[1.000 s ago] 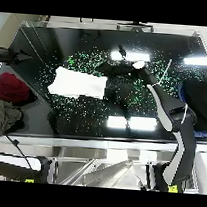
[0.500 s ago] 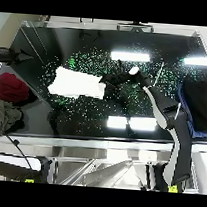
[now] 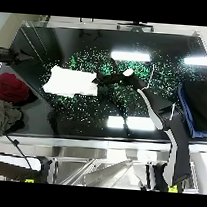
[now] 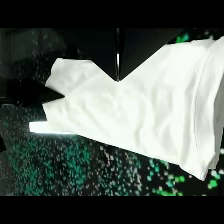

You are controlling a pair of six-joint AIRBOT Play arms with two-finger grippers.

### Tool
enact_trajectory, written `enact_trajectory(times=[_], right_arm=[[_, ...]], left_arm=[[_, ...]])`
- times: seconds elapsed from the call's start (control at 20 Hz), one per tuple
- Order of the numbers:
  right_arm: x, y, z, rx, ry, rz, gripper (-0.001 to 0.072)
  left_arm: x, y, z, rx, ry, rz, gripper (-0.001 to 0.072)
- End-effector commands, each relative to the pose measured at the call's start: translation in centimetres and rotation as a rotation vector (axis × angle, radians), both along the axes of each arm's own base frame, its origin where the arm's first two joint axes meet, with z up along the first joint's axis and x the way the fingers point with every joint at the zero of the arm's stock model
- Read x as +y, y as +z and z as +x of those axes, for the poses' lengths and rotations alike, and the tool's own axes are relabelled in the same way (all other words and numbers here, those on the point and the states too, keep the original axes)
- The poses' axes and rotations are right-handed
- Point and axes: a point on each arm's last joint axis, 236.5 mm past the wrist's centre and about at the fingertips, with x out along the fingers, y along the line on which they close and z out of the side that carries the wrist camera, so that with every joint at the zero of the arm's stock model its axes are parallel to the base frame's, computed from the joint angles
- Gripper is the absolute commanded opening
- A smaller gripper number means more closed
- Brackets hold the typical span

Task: Fold the shirts.

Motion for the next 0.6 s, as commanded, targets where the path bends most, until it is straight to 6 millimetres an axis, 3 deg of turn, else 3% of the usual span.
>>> enact_trajectory(times=[0.0, 0.1, 0.3, 0.45, 0.55], right_arm=[[-3.1, 7.5, 2.5, -0.156, -0.064, 0.02, 0.0022], [-8.6, 11.5, 5.1, -0.221, -0.178, -0.034, 0.0022], [-24.0, 17.7, 9.2, -0.279, -0.478, -0.122, 0.0021], [-37.0, 20.3, 9.8, -0.259, -0.727, -0.164, 0.0021], [-45.3, 21.4, 8.0, -0.201, -0.881, -0.186, 0.0021]], left_arm=[[-0.1, -0.1, -0.1, 0.004, -0.003, -0.002, 0.0015], [-0.1, -0.1, -0.1, 0.004, -0.003, -0.002, 0.0015], [-0.1, -0.1, -0.1, 0.004, -0.003, -0.002, 0.0015], [-0.1, -0.1, -0.1, 0.004, -0.003, -0.002, 0.0015], [-0.1, -0.1, -0.2, 0.008, -0.007, -0.002, 0.0015]])
